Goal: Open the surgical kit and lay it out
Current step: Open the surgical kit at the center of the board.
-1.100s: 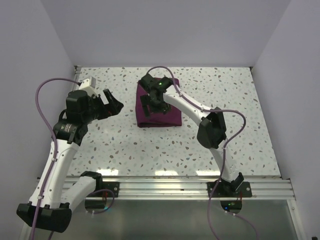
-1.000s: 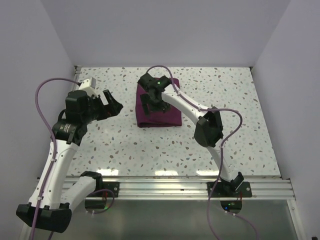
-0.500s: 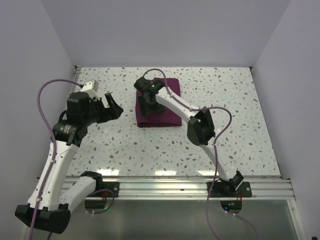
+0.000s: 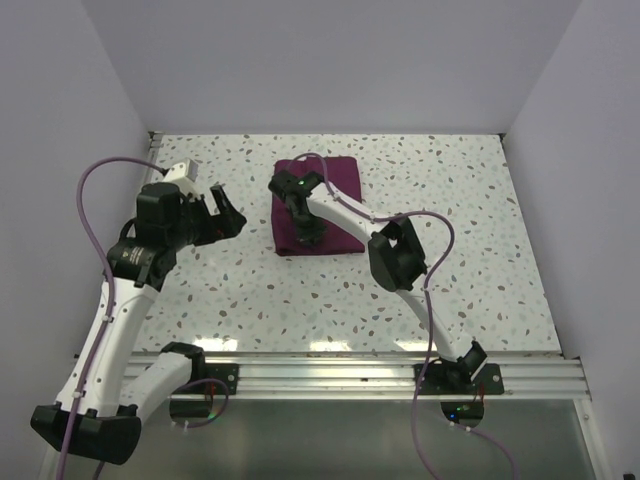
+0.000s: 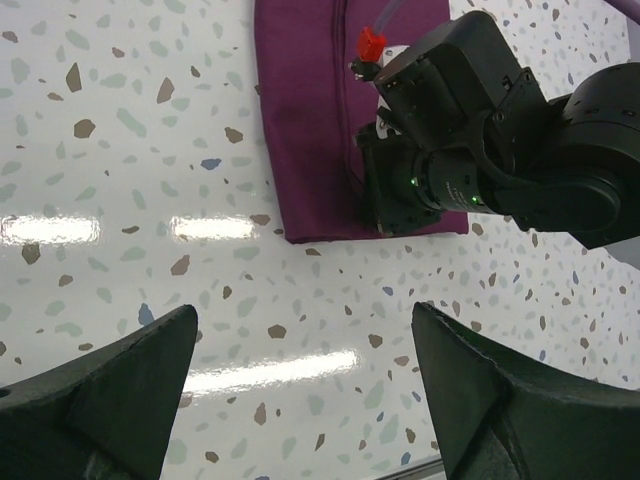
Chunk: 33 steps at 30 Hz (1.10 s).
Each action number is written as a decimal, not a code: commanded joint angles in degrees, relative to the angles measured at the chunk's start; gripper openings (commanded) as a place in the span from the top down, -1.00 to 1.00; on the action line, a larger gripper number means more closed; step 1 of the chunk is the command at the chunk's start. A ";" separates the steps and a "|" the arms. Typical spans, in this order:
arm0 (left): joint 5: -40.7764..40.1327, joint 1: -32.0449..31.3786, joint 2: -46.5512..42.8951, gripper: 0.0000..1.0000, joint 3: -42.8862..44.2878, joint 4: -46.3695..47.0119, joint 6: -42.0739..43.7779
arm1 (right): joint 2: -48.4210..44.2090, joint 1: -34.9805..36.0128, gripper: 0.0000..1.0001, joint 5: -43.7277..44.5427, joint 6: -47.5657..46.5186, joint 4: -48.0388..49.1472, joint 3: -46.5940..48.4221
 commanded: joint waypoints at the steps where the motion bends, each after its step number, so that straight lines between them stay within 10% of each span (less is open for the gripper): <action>1: -0.67 -0.26 0.82 -0.83 1.98 0.50 1.45 | 0.88 0.45 1.00 -0.30 -0.58 -1.84 1.19; 10: -6.38 -1.67 10.56 -0.88 12.17 -0.99 5.75 | -9.47 -4.37 1.00 1.02 -0.50 -2.81 5.95; 25: -25.71 -27.14 52.20 -1.00 40.20 -5.82 6.64 | -42.16 -23.35 1.00 14.55 -0.23 3.86 -32.88; 26: -26.42 -28.03 53.89 -1.00 40.65 -6.09 6.02 | -42.96 -24.15 0.76 14.03 -0.75 4.66 -34.99; 29: -29.14 -30.41 59.68 -1.00 41.97 -7.15 3.30 | -44.20 -26.88 -0.96 14.20 -1.72 5.02 -41.50; 33: -28.80 -32.69 66.37 -0.99 43.64 -8.29 1.18 | -45.69 -29.25 -0.97 15.52 -1.90 4.75 -46.08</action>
